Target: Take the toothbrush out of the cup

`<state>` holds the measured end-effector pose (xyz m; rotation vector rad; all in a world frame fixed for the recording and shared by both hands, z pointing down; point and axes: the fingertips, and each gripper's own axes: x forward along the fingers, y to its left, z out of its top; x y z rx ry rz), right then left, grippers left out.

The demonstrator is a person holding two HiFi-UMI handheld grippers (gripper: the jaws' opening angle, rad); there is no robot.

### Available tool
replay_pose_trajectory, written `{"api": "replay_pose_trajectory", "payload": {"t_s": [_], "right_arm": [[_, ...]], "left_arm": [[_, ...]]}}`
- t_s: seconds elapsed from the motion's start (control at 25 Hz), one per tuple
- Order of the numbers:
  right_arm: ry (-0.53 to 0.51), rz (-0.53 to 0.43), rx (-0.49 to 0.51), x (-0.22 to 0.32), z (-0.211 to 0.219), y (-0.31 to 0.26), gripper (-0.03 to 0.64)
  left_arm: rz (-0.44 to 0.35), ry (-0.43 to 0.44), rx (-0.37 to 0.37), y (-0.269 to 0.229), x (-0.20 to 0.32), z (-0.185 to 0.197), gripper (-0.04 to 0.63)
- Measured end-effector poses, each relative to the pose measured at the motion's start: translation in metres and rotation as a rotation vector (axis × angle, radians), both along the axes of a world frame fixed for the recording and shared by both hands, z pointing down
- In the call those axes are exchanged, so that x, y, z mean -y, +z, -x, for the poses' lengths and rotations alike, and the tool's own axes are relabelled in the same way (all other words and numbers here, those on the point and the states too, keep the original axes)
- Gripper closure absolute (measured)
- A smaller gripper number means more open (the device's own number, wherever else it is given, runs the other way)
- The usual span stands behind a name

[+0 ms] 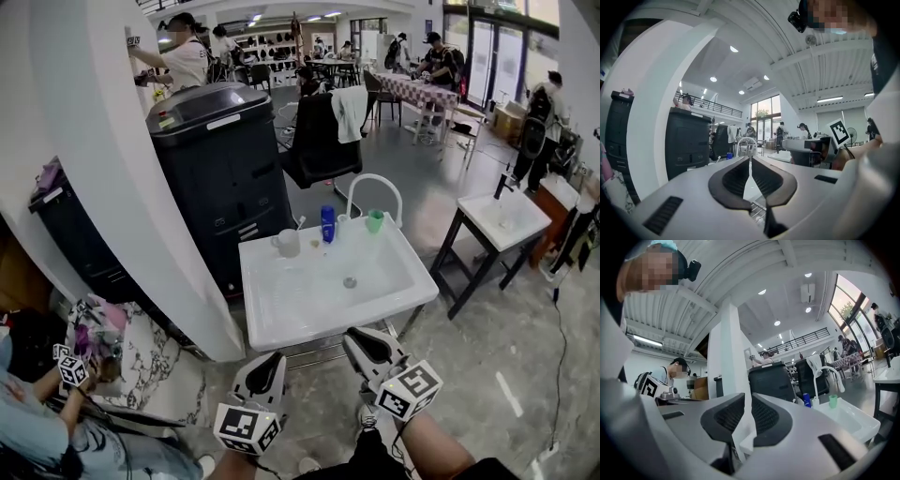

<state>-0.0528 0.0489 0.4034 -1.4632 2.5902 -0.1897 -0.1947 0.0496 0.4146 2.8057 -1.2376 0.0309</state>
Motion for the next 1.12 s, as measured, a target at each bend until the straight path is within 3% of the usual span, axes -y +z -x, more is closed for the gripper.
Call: {"api": "replay_pose_trajectory", "payload": {"t_s": [0.16,0.52,1.12], "right_arm": [[-0.034,-0.007,0.005,0.029,-0.017,-0.002,0.535],[-0.100,-0.026,0.015,0.104,-0.063,-0.005,0.486],[-0.190,-0.029,0.024,0.184,-0.139,-0.007,0.441]], "left_arm": [[-0.001,-0.031,0.007,0.000,0.025,-0.017,0.572],[-0.002,-0.101,0.031,0.000,0.090,-0.063,0.459],[-0.018,-0.201,0.090,-0.002,0.165,-0.139,0.374]]}}
